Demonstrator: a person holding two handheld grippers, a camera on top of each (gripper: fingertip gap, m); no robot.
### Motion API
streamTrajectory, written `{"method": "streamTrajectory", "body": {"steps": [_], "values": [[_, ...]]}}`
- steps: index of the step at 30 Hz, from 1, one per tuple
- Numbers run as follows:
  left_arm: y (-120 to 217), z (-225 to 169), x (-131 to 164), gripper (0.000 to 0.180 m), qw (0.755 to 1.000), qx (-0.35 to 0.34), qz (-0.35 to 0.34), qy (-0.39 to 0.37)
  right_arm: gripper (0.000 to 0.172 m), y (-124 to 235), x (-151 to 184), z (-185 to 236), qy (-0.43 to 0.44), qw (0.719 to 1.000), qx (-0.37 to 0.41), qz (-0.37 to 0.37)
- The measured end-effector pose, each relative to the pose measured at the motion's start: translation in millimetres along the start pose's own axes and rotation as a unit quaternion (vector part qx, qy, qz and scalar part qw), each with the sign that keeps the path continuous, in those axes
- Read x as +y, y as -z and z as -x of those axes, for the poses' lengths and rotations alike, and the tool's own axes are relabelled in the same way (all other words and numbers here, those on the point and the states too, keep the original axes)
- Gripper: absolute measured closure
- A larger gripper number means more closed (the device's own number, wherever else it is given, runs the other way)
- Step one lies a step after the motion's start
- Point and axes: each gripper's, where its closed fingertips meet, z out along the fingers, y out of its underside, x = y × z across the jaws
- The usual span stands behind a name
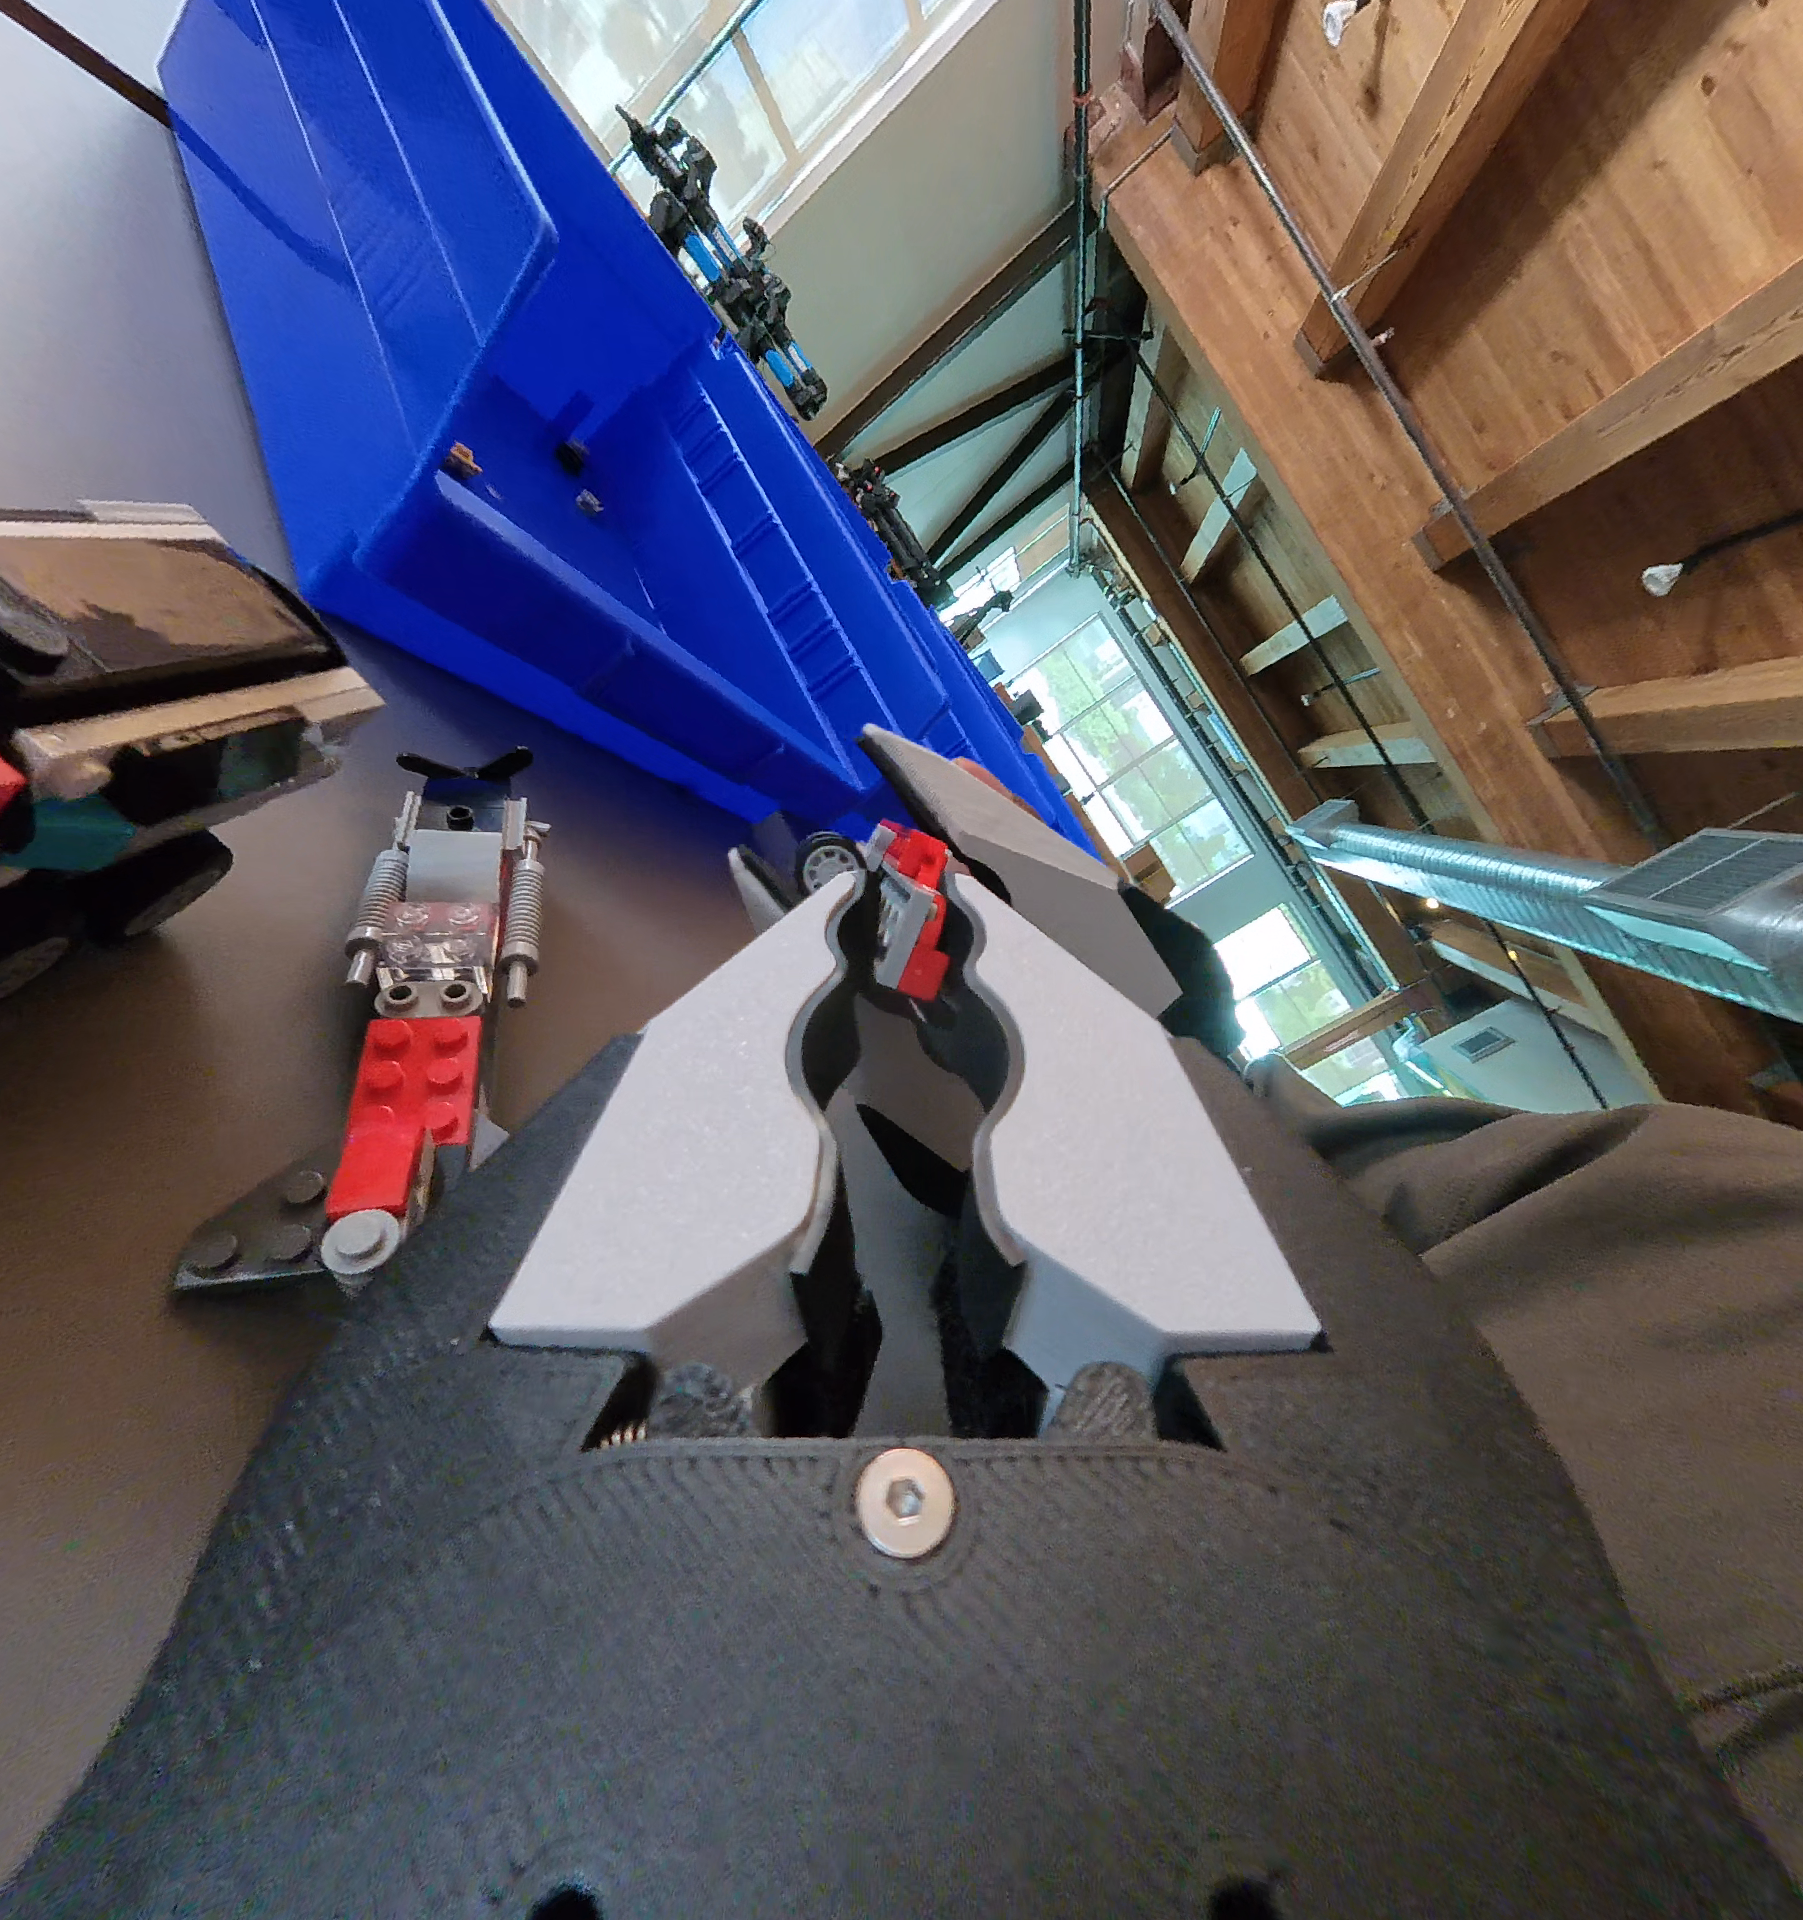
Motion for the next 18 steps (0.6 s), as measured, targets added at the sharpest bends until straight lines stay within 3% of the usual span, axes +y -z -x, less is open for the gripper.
{"method": "streamTrajectory", "body": {"steps": [6,18], "values": [[0.2,0.0,-0.4,0.171,0.999,0.015,-0.004,0.038,0.148,1.4,0.1,-7.8,0.021,0.999,0.024,-0.002],[1.8,6.7,-3.1,0.171,1.0,-0.007,-0.006,0.026,0.151,0.0,13.2,-0.6,-0.036,0.999,-0.009,0.023]]}}
